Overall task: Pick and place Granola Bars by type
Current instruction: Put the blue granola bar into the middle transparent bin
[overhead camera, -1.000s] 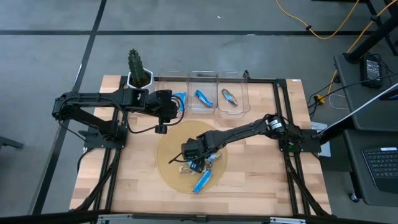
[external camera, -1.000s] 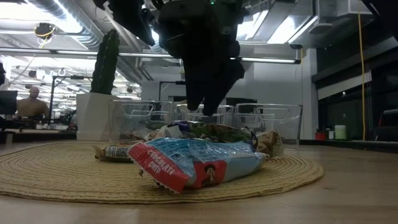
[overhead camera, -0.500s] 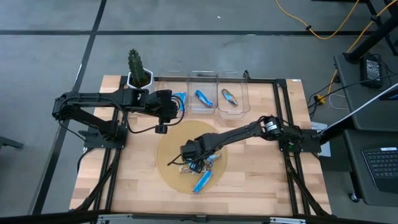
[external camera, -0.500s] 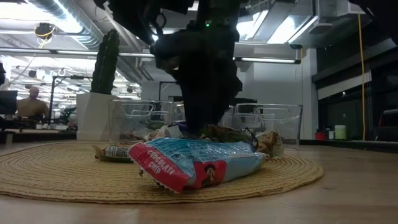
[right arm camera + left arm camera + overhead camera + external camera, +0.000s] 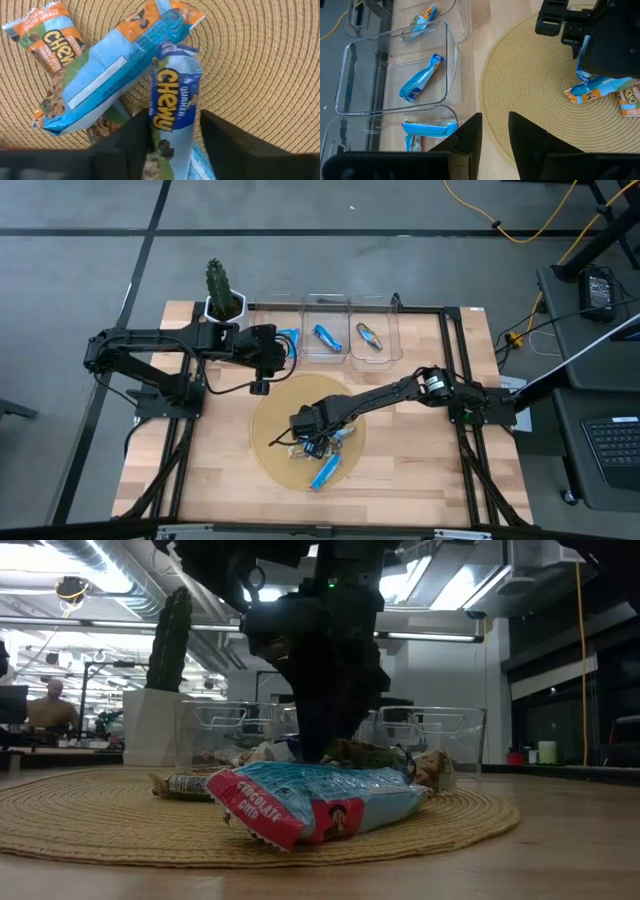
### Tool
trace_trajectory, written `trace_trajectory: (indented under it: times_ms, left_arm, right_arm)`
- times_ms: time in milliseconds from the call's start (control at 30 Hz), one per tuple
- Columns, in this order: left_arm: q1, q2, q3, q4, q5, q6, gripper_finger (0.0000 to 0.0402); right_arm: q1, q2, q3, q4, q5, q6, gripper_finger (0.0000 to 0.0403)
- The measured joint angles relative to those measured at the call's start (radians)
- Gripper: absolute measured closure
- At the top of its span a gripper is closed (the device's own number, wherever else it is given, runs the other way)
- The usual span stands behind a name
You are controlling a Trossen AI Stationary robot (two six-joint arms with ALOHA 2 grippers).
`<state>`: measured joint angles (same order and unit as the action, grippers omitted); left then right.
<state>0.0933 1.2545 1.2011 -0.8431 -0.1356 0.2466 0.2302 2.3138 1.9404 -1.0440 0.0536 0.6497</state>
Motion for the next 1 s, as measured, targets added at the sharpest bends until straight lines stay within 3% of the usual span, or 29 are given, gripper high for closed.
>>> trace_trajectory:
  times_ms: [233, 300, 533, 733, 1000]
  left_arm:
    - [0.0, 0.0, 0.0, 0.0, 0.0, 0.002, 0.0313]
    - [0.0, 0.0, 0.0, 0.0, 0.0, 0.009, 0.0313]
    - [0.0, 0.0, 0.0, 0.0, 0.0, 0.019, 0.0313]
    - [0.0, 0.0, 0.0, 0.001, 0.004, 0.014, 0.0313]
    - [0.0, 0.0, 0.0, 0.001, 0.041, 0.013, 0.0313]
  right_arm:
    - [0.0, -0.022, 0.015, -0.053, -0.059, 0.001, 0.0362]
    - [0.0, -0.038, 0.031, -0.091, -0.066, 0.0, 0.0381]
    - [0.019, -0.128, 0.136, -0.316, -0.029, 0.079, 0.0359]
    - [0.083, -0.245, 0.175, -0.396, 0.057, 0.218, 0.0385]
    - [0.132, -0.28, 0.175, -0.497, 0.133, 0.388, 0.0371]
